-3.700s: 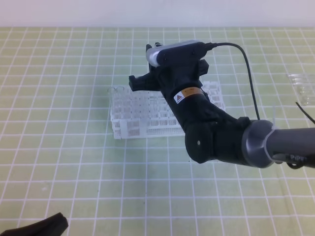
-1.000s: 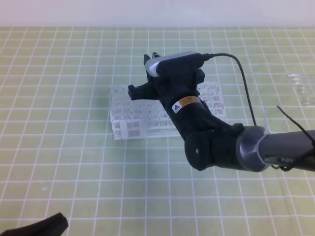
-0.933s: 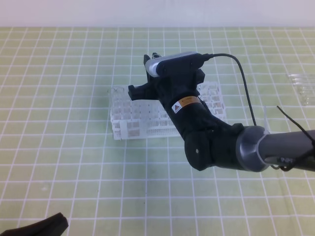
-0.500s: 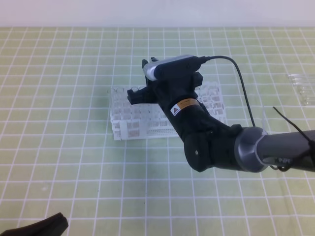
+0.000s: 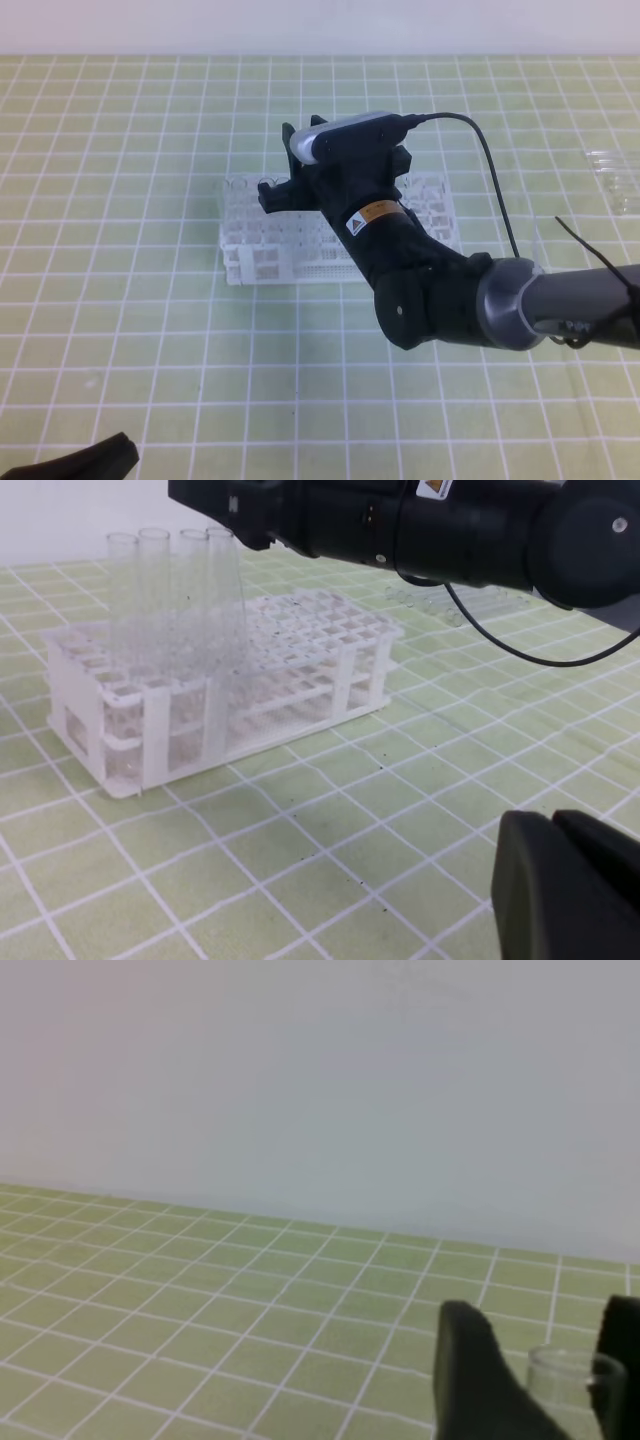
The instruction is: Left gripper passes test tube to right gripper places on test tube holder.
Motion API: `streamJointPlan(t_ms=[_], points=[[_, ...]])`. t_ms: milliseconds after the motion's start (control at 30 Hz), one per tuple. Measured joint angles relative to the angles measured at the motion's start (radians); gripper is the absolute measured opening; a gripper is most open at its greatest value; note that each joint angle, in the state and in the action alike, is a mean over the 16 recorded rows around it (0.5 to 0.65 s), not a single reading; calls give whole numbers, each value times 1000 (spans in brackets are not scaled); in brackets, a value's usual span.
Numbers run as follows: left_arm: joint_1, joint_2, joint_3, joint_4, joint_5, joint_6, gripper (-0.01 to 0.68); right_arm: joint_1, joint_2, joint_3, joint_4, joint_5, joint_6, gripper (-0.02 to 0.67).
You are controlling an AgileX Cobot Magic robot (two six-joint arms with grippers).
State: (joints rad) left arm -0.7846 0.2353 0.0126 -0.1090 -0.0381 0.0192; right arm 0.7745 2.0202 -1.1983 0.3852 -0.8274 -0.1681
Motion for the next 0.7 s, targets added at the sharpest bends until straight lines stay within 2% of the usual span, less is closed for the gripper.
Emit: streamJointPlan(t_ms=[200, 367, 467, 700], points=[[0, -1, -4, 0, 2, 0, -1, 0, 0, 0, -1, -5, 0, 288], [0, -2, -5, 0, 3, 0, -1, 0, 0, 0, -1, -7, 0, 309], [0, -3, -7, 0, 4, 0, -1, 0, 0, 0, -2, -9, 0, 295], [0, -3, -8, 0, 4, 0, -1, 0, -1, 0, -5, -7, 0, 202]])
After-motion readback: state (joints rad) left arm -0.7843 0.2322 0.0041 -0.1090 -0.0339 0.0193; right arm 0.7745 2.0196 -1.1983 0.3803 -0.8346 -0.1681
